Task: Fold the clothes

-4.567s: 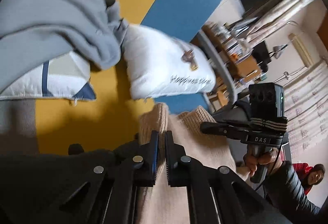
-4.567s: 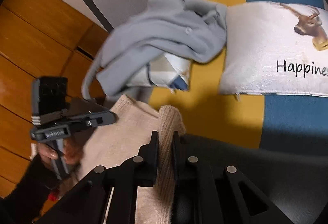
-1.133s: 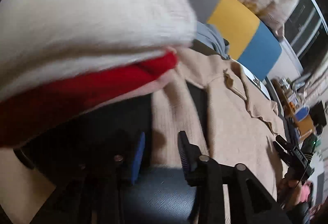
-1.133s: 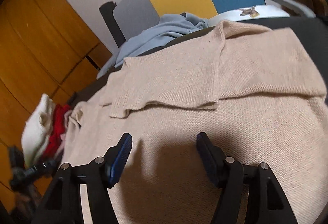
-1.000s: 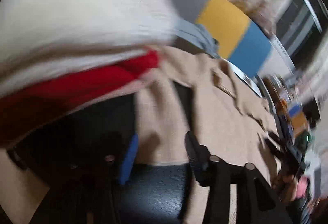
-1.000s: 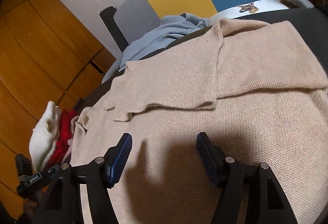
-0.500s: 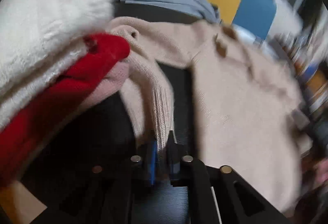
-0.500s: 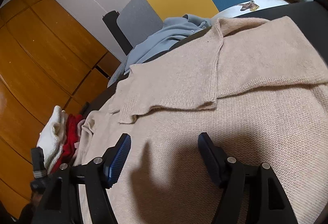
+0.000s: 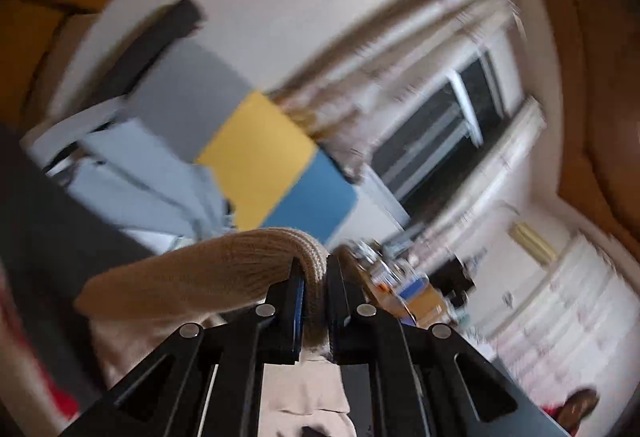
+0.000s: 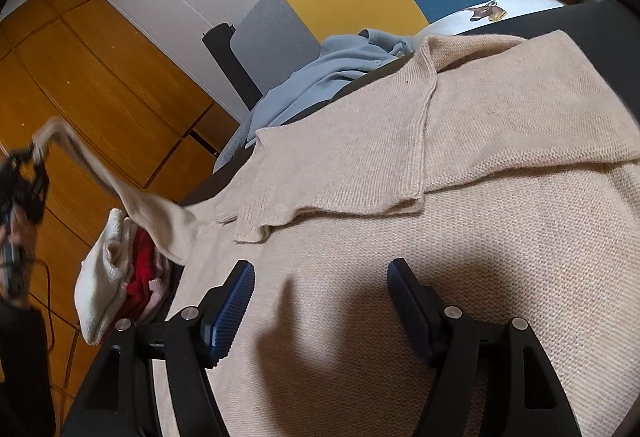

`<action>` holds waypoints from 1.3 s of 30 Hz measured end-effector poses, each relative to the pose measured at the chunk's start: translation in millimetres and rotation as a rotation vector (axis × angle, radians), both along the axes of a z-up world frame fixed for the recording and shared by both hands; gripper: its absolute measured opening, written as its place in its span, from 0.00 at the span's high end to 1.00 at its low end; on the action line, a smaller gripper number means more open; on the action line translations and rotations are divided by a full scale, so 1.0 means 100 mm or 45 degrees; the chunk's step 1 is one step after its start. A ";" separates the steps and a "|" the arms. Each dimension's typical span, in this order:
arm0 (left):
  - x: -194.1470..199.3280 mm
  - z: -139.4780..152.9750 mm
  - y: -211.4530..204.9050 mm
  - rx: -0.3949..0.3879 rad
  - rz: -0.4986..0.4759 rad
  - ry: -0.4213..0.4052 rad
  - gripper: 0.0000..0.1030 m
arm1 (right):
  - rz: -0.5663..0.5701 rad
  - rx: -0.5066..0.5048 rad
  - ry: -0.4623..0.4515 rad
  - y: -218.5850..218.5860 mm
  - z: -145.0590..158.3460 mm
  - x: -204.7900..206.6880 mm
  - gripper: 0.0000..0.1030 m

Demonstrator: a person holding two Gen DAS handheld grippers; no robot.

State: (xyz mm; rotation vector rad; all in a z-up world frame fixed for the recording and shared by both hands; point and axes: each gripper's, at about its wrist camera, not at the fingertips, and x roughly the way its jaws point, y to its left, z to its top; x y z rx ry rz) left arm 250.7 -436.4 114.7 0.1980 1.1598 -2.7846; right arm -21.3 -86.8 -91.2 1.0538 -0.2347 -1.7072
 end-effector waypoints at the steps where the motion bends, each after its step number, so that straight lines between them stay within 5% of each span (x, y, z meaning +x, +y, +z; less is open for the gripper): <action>1: -0.17 0.02 0.11 -0.026 -0.067 -0.007 0.92 | 0.000 -0.001 -0.001 0.00 0.00 0.00 0.32; 7: -1.23 -0.26 1.00 -0.053 -0.493 -0.130 0.92 | -0.003 -0.008 -0.004 0.01 -0.01 0.01 0.32; 10: -1.71 -0.70 1.32 0.009 -0.626 -0.275 0.88 | -0.003 -0.011 -0.008 0.02 -0.01 0.01 0.32; 12: -1.89 -1.03 1.44 0.059 -0.655 -0.383 0.77 | 0.000 -0.018 -0.013 0.02 -0.01 0.01 0.30; 15: -1.76 -1.48 1.37 0.243 -0.629 -0.411 0.73 | 0.004 -0.041 -0.021 0.04 -0.01 0.01 0.29; 19: -1.11 -1.87 1.20 0.366 -0.467 -0.422 0.72 | 0.050 -0.028 -0.006 0.00 0.03 0.05 0.17; 23: -0.56 -2.14 1.03 0.330 -0.327 -0.515 0.72 | 0.040 0.094 0.093 0.03 0.16 0.18 0.18; 28: -0.16 -2.39 0.86 0.388 -0.254 -0.529 0.72 | -0.049 0.311 0.470 0.20 0.43 0.34 0.33; 33: -0.09 -2.57 0.80 0.474 -0.215 -0.521 0.71 | 0.055 0.539 0.807 -0.11 0.47 0.31 0.43; 35: -0.08 -2.59 0.82 0.461 -0.214 -0.527 0.71 | 0.096 0.656 0.897 -0.27 0.36 0.28 0.55; 39: -0.04 -2.61 0.82 0.433 -0.229 -0.522 0.71 | 0.089 0.798 0.898 -0.43 0.15 0.07 0.72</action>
